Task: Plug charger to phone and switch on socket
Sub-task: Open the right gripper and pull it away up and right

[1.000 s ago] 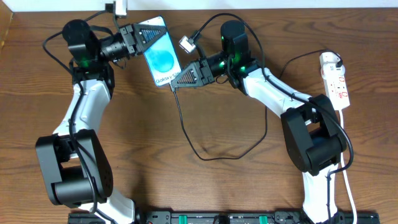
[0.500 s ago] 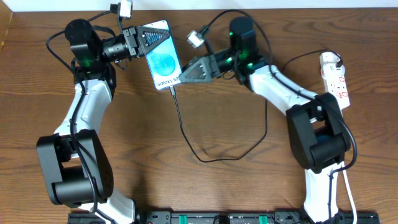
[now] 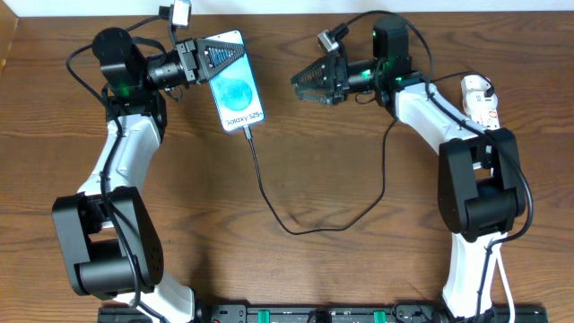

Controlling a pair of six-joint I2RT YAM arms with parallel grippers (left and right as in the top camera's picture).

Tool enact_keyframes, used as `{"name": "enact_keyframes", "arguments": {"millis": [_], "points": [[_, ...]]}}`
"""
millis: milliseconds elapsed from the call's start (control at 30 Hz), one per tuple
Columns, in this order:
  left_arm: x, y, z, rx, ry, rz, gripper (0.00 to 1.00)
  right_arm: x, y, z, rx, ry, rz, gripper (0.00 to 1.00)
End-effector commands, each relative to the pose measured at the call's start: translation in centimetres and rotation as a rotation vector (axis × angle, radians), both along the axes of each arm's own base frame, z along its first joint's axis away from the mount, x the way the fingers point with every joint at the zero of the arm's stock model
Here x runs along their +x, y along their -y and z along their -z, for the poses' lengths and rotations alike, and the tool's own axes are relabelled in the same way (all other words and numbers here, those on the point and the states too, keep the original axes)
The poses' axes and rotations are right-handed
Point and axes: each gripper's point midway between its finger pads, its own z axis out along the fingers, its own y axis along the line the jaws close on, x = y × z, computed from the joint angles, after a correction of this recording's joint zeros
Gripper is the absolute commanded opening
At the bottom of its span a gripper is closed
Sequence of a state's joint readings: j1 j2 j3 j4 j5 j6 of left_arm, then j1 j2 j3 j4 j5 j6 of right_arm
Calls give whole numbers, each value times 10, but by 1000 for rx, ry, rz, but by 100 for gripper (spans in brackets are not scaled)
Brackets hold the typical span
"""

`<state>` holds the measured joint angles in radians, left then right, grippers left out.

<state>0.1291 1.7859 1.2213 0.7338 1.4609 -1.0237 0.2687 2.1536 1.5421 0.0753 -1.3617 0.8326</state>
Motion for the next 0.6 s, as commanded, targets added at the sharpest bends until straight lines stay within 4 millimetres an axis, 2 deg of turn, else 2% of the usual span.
{"name": "enact_keyframes", "arguments": {"millis": [0, 133, 233, 433, 567], "points": [[-5, -1, -11, 3, 27, 8, 7, 15, 5, 26, -109, -36, 110, 99], [-5, -1, -11, 3, 27, 8, 7, 9, 17, 68, -291, -114, 177, 99], [-5, -1, -11, 4, 28, 8, 7, 0, 25, 88, -389, -142, 186, 94], [-5, -1, -11, 4, 28, 8, 8, -5, 47, 107, -569, -162, 252, 92], [-5, -1, -11, 4, 28, 8, 8, -7, 73, 100, -742, -136, 347, 93]]}}
